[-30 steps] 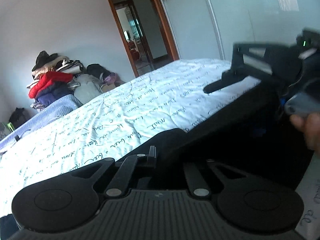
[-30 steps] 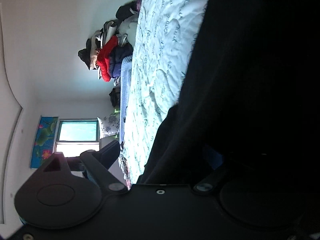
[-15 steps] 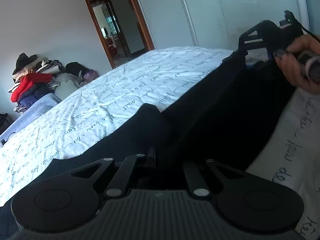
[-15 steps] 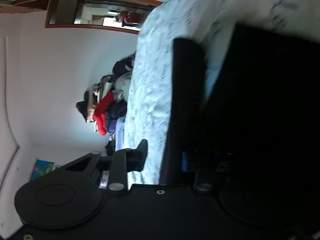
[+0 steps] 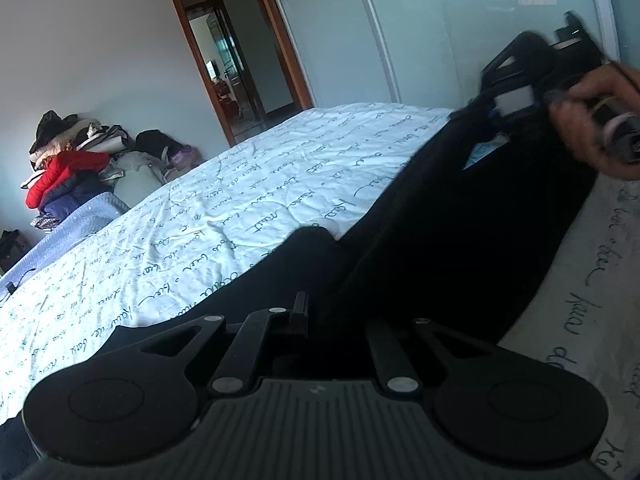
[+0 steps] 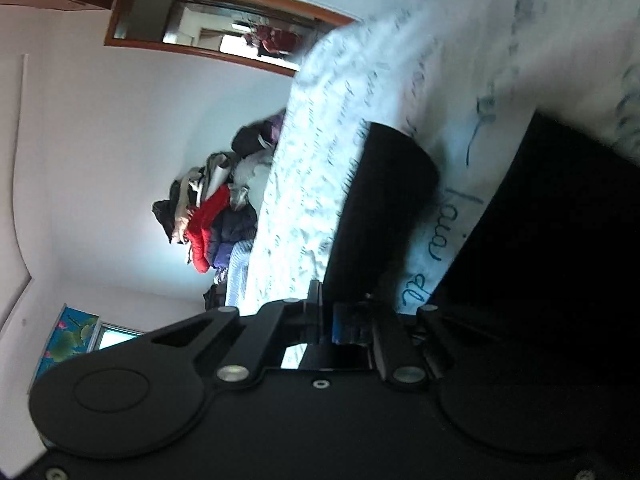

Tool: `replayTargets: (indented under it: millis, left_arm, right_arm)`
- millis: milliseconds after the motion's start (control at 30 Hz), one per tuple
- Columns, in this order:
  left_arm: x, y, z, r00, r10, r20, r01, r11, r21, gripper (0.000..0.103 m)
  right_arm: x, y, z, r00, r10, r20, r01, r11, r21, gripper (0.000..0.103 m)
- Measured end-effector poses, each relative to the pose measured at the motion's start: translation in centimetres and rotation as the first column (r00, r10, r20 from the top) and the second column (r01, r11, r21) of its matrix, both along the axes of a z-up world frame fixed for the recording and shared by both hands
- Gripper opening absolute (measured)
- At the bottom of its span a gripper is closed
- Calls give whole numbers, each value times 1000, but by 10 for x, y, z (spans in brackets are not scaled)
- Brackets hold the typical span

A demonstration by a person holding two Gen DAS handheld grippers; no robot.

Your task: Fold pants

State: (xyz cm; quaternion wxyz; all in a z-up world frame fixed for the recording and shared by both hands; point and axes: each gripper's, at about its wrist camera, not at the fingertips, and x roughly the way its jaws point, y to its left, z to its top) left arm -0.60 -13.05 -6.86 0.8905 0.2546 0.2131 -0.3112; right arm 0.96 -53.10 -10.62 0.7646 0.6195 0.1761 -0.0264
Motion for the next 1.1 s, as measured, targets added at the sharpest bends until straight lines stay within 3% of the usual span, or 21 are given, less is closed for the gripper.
replayTargets:
  millis: [133, 233, 267, 333, 500, 567, 600, 667, 733, 833, 933, 967, 1000, 1100]
  left_arm:
    - [-11, 5, -7, 996, -59, -60, 59, 998, -3, 16]
    - [-18, 3, -29, 990, -101, -98, 106, 993, 47, 18]
    - [-18, 2, -35, 990, -103, -96, 109, 992, 57, 20]
    - [-20, 1, -37, 991, -109, -78, 114, 991, 66, 20]
    - [-19, 5, -29, 992, -92, -81, 95, 995, 32, 27]
    - [-20, 4, -36, 990, -94, -102, 99, 994, 47, 28]
    - [-22, 3, -37, 991, -94, -96, 100, 994, 51, 28]
    - [-25, 5, -34, 988, -114, -102, 119, 992, 44, 27]
    - [-25, 9, -27, 979, -147, -139, 152, 988, 31, 27]
    - [-27, 12, -15, 949, -223, -221, 226, 974, -14, 29]
    - [-32, 14, 2, 915, -308, -259, 293, 951, -97, 34]
    - [-33, 14, 10, 907, -329, -262, 304, 943, -132, 35]
    - [-35, 14, 16, 902, -345, -259, 310, 936, -165, 37]
    - [-37, 15, 29, 913, -352, -206, 303, 924, -235, 49]
  right_arm:
    - [-61, -8, 9, 1000, -7, -14, 6, 999, -54, 5]
    - [-96, -6, -17, 992, -18, -127, 12, 999, -47, 5]
    - [-97, -6, -29, 987, -12, -159, 8, 1000, -27, 5]
    - [-99, -11, -43, 990, -27, -137, 28, 1000, 8, 3]
    - [-87, -10, -6, 1000, -13, -27, 10, 995, -99, 5]
    - [-84, -14, -18, 995, -20, -97, 10, 995, -99, 7]
    - [-89, -21, -32, 989, -21, -145, 17, 999, -30, 11]
    - [-105, -29, -43, 993, -40, -110, 48, 996, 77, 8]
    - [-124, -34, -25, 990, -91, -108, 91, 996, -9, 9]
    - [-146, -51, -10, 985, -142, -93, 139, 989, -43, 21]
    - [-144, -66, 11, 979, -166, -115, 144, 973, -180, 36]
    - [-140, -72, 15, 982, -150, -115, 125, 971, -203, 48]
    - [-135, -77, 20, 983, -142, -118, 113, 969, -221, 57]
    - [-115, -85, 21, 993, -39, -111, 13, 974, -226, 65]
